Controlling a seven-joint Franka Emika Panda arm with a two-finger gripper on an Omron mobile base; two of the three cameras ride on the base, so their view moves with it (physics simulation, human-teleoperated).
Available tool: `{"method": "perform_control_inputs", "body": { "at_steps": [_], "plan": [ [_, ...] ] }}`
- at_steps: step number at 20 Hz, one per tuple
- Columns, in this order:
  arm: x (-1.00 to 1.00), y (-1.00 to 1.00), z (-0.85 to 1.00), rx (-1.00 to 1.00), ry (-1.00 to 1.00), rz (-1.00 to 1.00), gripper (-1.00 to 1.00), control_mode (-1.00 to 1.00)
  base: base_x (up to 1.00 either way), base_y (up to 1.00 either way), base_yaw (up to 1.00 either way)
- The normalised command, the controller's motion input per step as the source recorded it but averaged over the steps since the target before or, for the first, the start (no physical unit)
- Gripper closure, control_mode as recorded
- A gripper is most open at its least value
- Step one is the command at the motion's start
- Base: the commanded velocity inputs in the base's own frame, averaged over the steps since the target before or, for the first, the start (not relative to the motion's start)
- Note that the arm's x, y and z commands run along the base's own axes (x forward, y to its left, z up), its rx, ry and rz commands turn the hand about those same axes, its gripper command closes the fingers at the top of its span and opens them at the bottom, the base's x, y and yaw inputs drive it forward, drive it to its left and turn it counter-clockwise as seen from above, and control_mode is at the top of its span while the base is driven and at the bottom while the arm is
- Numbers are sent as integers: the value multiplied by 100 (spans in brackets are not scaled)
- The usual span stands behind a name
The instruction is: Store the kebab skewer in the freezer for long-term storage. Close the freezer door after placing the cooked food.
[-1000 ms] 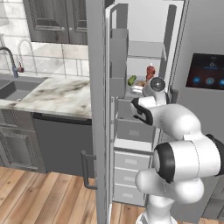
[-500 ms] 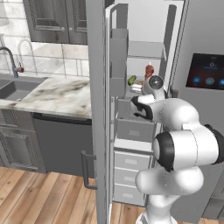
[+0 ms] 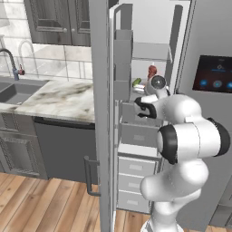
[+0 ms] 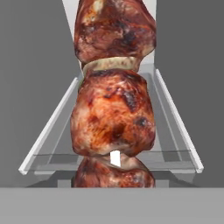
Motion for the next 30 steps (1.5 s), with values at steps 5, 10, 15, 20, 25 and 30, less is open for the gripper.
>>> {"method": "perform_control_inputs", "body": {
  "at_steps": [5, 10, 15, 20, 25, 30],
  "plan": [
    [24, 0, -1, 0, 0, 0, 100, -100, 0, 0, 0],
    [24, 0, 0, 0, 0, 0, 100, -100, 0, 0, 0],
    [29, 0, 0, 0, 0, 0, 100, -100, 0, 0, 0],
    [40, -1, 0, 0, 0, 0, 100, -100, 0, 0, 0],
    [43, -14, -1, 0, 6, 0, 100, -100, 0, 0, 0],
    [31, -10, 0, 0, 4, 0, 100, -100, 0, 0, 0]
  ]
}}
